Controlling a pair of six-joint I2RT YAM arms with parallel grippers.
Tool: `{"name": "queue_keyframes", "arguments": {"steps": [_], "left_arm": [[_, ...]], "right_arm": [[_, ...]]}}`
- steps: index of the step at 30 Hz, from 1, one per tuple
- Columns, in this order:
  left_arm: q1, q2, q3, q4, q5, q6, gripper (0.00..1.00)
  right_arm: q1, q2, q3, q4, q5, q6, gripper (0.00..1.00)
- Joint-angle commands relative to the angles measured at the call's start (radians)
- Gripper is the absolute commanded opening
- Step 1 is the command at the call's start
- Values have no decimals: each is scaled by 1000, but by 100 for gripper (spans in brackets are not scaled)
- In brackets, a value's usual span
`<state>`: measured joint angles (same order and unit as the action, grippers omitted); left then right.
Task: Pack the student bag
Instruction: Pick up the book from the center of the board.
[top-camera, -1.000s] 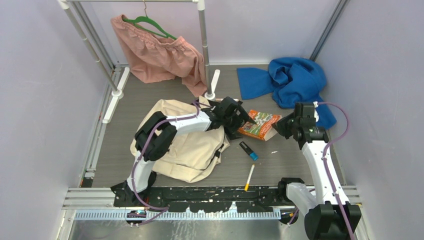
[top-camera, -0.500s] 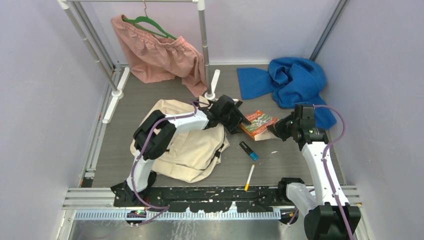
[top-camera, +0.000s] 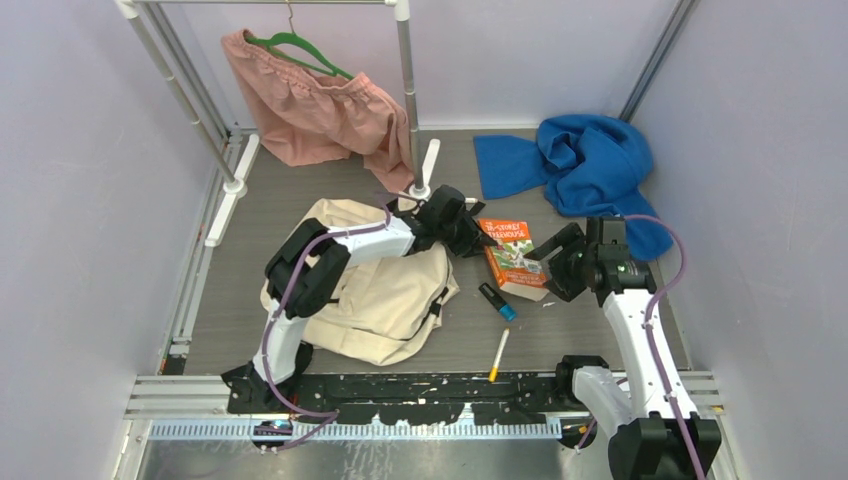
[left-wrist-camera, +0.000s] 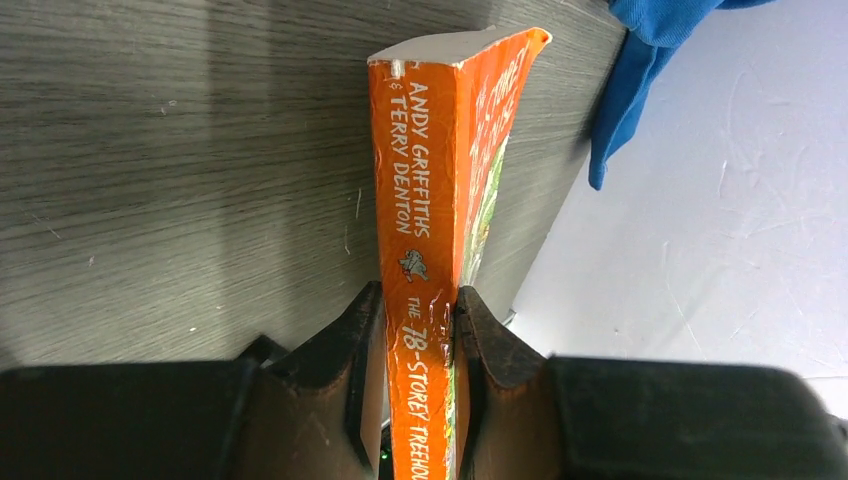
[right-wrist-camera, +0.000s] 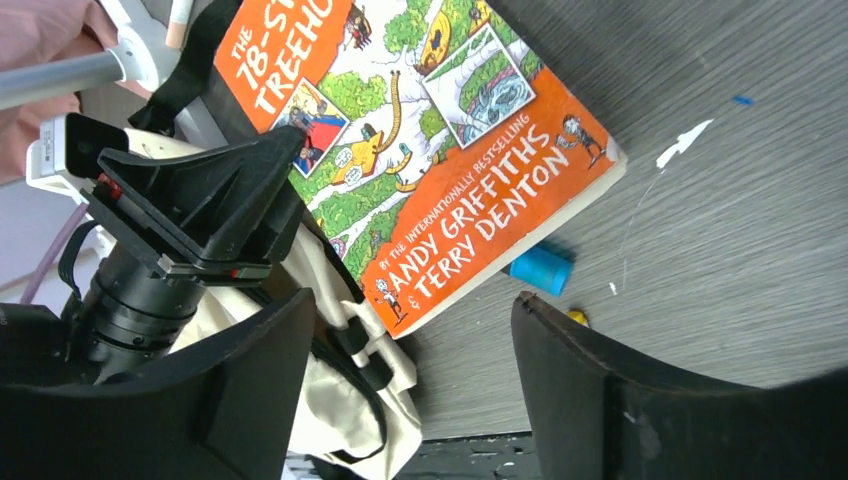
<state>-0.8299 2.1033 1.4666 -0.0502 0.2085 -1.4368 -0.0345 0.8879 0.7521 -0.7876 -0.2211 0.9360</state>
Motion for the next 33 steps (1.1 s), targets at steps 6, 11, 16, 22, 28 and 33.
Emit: {"name": "queue_keyframes", "arguments": {"steps": [6,11,16,22,28,33], "left_arm": [[12,-119,210,98,89,99,0],[31,-191,224,111,2,118,0],[60,-243,159,227,-19,72,0],[63,-308,90,310,-73,49,0],[64,-334,30,362,-55,1,0],[64,-355,13,382,-55,-14,0]], "right_arm": [[-6,-55,208,-96,29,-117,95],[-11,-85,300,-134,65,-123,100],[-13,-171,271,-73,75,-58,100],[-13,-247,139,174,-19,115,100],[-13,-257,0,471,-109,278,100],[-13,-237,-78,620,-128,375,100]]}}
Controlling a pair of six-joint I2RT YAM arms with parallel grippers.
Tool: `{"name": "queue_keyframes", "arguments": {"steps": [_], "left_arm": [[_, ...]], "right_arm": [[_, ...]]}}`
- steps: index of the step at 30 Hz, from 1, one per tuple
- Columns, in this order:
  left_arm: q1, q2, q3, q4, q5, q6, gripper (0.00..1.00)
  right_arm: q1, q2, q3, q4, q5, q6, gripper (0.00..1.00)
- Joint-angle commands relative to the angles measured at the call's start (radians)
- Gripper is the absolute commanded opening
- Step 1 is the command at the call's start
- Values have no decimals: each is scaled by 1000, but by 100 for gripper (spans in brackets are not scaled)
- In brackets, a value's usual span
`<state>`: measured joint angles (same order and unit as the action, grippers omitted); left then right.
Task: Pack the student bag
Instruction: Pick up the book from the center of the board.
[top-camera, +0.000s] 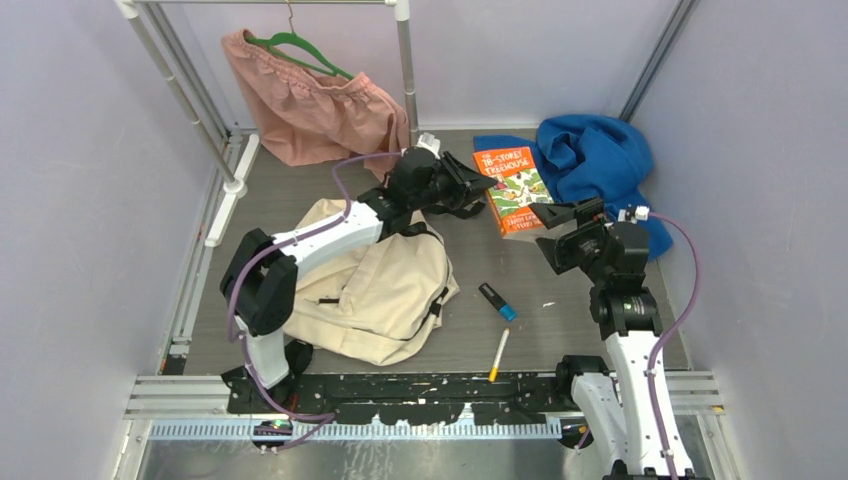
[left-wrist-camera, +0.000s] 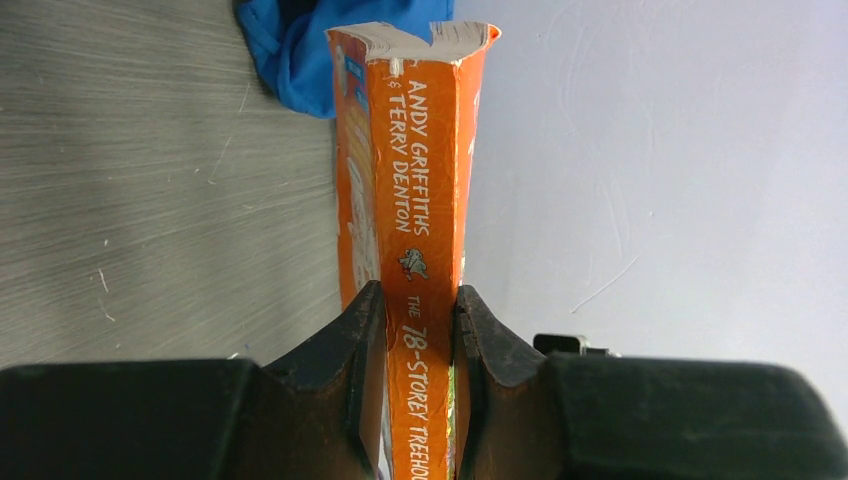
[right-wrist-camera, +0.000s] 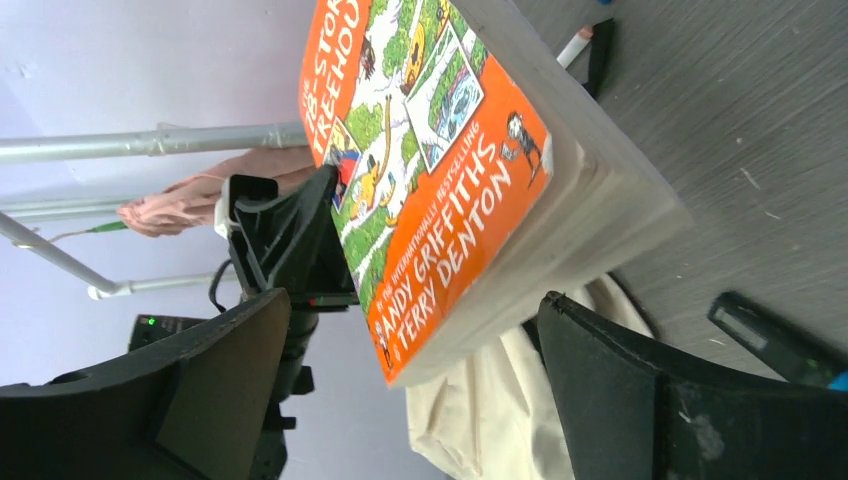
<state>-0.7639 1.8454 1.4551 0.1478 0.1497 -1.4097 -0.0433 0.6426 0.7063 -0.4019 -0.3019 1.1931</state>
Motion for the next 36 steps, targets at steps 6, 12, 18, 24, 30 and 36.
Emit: {"name": "queue_keyframes", "arguments": {"steps": [6,12,18,24,30,36], "left_arm": [[-2,-130,13,159,-32,-32,0],[0,-137,26,156,-44,-32,0],[0,-133,48,141,-36,-37,0],[0,-150,24,157,-33,-46,0],[2,-174,-43,185,-25,-80,0],[2,-176,-73,193,-16,-87,0]], "right_arm": [[-3,64,-46,236,-65,160,100],[-3,29,-70,171,-73,184,100],[5,-24,-134,200,-80,237,100],[13,-15,-193,365,-51,280,100],[13,47,-197,562,-23,281,100],[14,91,-176,687,-24,304,95]]}}
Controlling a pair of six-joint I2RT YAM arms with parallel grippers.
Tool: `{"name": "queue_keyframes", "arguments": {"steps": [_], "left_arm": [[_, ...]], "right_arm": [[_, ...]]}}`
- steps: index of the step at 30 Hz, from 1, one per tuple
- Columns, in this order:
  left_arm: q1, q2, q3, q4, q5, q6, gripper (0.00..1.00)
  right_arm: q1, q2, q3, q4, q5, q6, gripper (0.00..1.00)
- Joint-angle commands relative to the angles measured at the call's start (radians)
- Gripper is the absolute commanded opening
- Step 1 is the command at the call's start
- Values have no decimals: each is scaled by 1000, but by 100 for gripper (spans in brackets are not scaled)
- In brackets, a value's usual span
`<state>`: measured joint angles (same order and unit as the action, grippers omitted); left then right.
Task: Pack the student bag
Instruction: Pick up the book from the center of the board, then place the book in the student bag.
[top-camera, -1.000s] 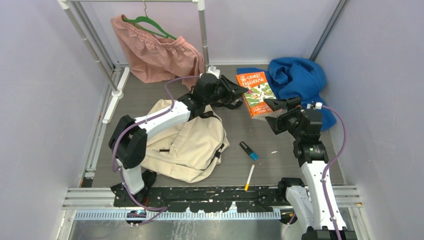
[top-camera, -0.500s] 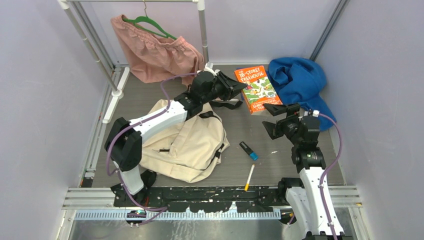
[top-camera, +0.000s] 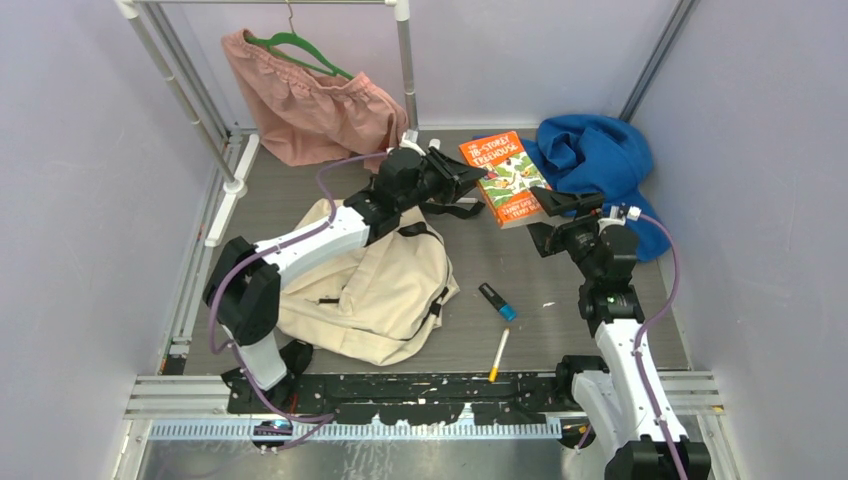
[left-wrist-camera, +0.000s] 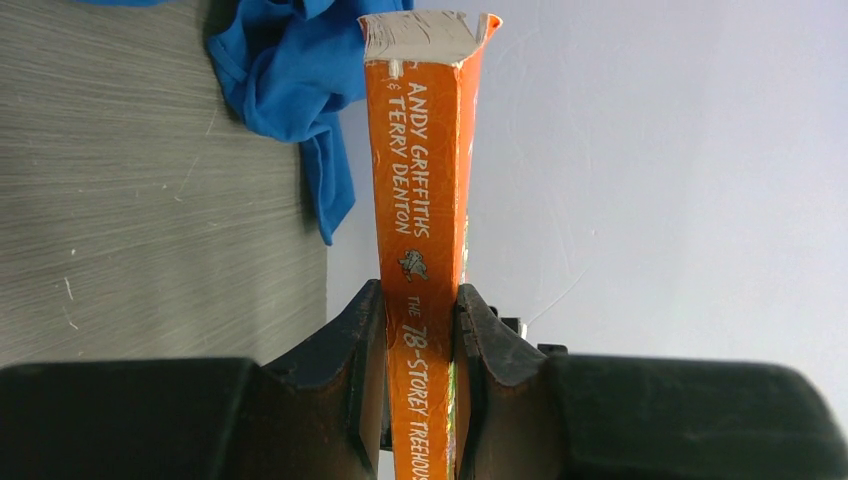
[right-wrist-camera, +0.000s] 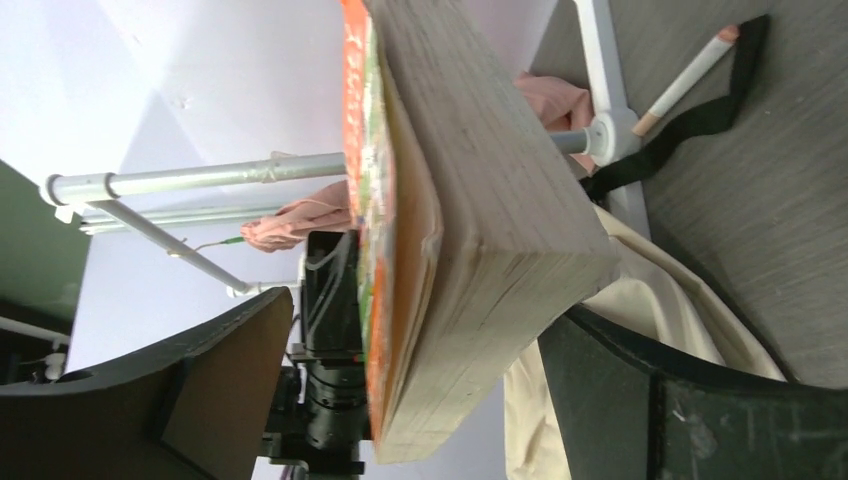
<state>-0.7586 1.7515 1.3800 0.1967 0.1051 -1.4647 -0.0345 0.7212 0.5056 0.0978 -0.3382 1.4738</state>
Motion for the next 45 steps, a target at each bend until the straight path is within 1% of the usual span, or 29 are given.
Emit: {"name": "queue_keyframes", "arguments": {"steps": [1,3,5,7,8,9,10,11,13,14,16,17,19,21,22,23,24,25,26,27,28,31,34,35,37,38,39,43,45], "left_arm": [[-4,-85,0,139,26,-27,0],[-5,-89,-3,122,18,-14,0],[-4,-91,-4,117,13,-4,0],[-5,-86,1,117,18,2,0],[-5,-84,3,115,20,3,0],[-5,-81,4,115,23,3,0],[-7,-79,3,114,25,4,0],[-8,-77,2,113,25,4,0],[-12,-74,-1,113,27,7,0],[-14,-70,-1,112,30,9,0],[-16,-63,-3,112,44,12,0],[-17,-60,-9,112,51,13,0],[-18,-58,-27,117,66,17,0],[-15,-62,-37,119,99,48,0],[-13,-67,-21,65,121,86,8],[-12,-73,14,-34,140,172,21],[-12,-82,58,-155,145,256,35],[-15,-91,104,-300,136,341,46],[-18,-101,138,-412,119,429,57],[-21,-116,162,-518,93,507,64],[-29,-132,168,-601,56,585,68],[-71,-197,115,-761,-85,774,72],[-217,-264,34,-856,-361,889,73],[-276,-284,0,-862,-465,913,75],[-395,-309,-65,-835,-625,972,81],[-432,-310,-90,-818,-666,992,84],[-449,-305,-104,-814,-676,991,84],[-451,-244,-116,-830,-662,959,82],[-456,-200,-105,-839,-685,964,80]], "right_arm": [[7,15,31,192,10,22,91],[8,16,36,192,10,14,78],[13,14,41,173,13,-8,61],[23,14,45,143,27,-27,50],[29,14,44,139,34,-29,45],[34,16,42,142,42,-31,43],[34,17,44,143,50,-34,43],[35,22,47,144,58,-39,45],[75,37,58,146,70,-51,64],[83,48,65,148,74,-57,68],[106,76,75,168,85,-59,68],[113,88,77,180,90,-60,64],[121,96,80,176,105,-56,43],[121,84,93,96,141,-66,6],[121,74,111,8,167,-89,2],[121,61,136,-70,195,-127,1],[121,46,160,-184,222,-170,1],[121,30,183,-266,248,-218,1],[119,12,202,-330,271,-269,1],[120,-14,212,-388,294,-315,1],[119,-41,218,-432,316,-360,1],[118,-112,240,-576,399,-473,1],[118,-141,278,-704,458,-545,1],[117,-154,284,-729,476,-559,1],[116,-177,290,-737,493,-579,1],[117,-185,294,-735,493,-587,1],[117,-186,303,-735,492,-590,1],[116,-166,328,-735,467,-595,1],[116,-164,330,-733,458,-593,1]]}}
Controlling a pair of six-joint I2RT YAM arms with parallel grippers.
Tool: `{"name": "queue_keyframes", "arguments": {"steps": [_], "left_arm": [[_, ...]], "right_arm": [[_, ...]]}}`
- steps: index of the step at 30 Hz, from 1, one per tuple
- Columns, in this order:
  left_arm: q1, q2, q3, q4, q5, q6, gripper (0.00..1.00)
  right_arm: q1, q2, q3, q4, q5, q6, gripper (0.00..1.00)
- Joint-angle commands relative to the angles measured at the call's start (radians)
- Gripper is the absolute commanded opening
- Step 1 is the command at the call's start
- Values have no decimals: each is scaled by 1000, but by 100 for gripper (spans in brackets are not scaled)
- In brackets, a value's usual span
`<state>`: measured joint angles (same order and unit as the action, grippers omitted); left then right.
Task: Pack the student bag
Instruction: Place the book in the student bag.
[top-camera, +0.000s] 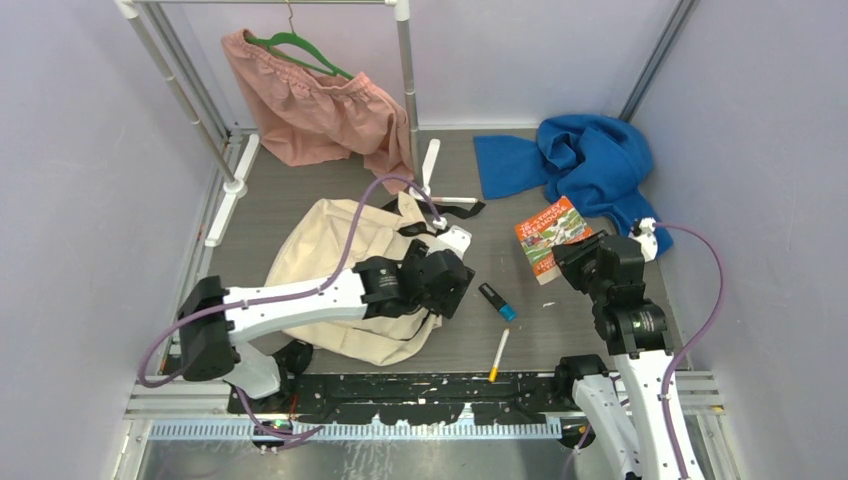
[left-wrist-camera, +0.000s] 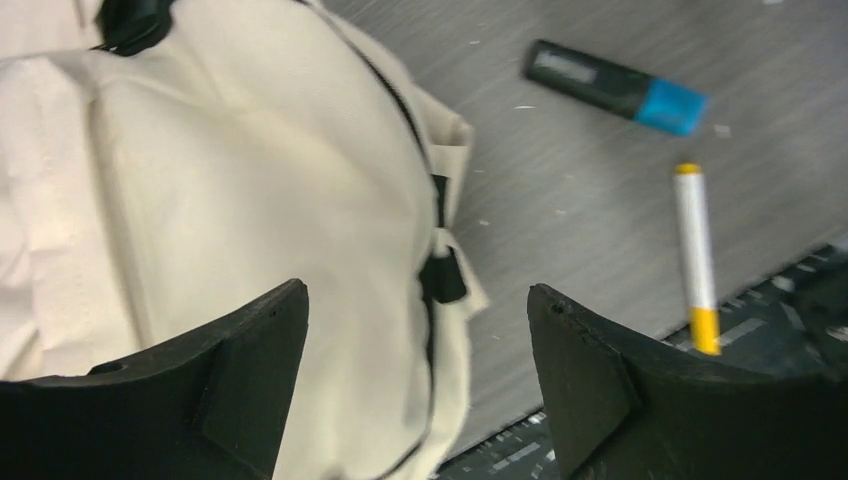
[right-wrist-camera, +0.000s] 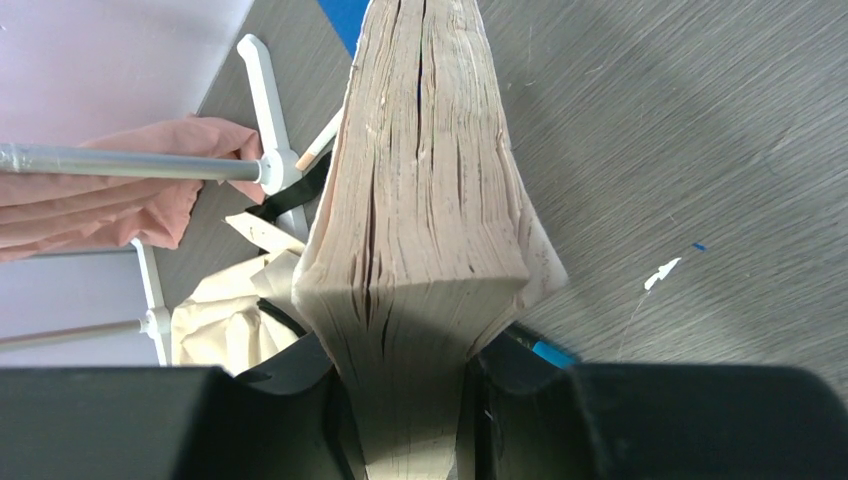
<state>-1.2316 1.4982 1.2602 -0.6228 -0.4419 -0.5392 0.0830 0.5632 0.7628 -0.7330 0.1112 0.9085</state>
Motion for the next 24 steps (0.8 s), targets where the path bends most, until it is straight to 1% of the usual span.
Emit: {"name": "queue_keyframes", "arguments": {"steps": [1,3,4,6,8,9,10,12,13,14,16,19,22,23,24], "left_arm": [[14,78,21,-25,-163,36,79],[13,129,34,-52,-209,25,78],[14,152,42,-61,-218,23,75],[13,200,51,-70,-211,22,72],[14,223,58,-87,-212,8,66],[14,229,64,-103,-228,-4,60],[14,230,79,-137,-255,-19,50],[13,218,123,-242,-318,-60,28],[14,203,149,-292,-351,-69,19],[13,184,173,-335,-376,-83,13],[15,139,213,-388,-394,-62,8],[28,47,247,-409,-356,-13,6],[92,-67,226,-358,-261,1,5],[126,-111,205,-324,-206,1,2],[192,-171,171,-287,-114,-2,0]], "right_arm": [[-1,-6,71,99,4,-27,1],[-1,-7,70,97,-2,-24,1],[-1,-8,70,96,-6,-21,1],[-2,-12,69,96,-7,-15,1],[-2,-11,68,97,-7,-11,1],[-1,-11,69,96,-8,-10,1],[0,-12,72,94,-8,-10,1],[-2,-13,74,91,-11,-13,1],[-2,-11,74,91,-15,-16,1],[-2,-9,74,92,-24,-20,1],[-1,5,70,102,-55,-26,1],[-2,37,66,141,-164,-39,1],[-1,45,49,275,-350,-69,1],[0,39,36,340,-413,-64,1],[0,35,24,401,-480,-51,1]]}}
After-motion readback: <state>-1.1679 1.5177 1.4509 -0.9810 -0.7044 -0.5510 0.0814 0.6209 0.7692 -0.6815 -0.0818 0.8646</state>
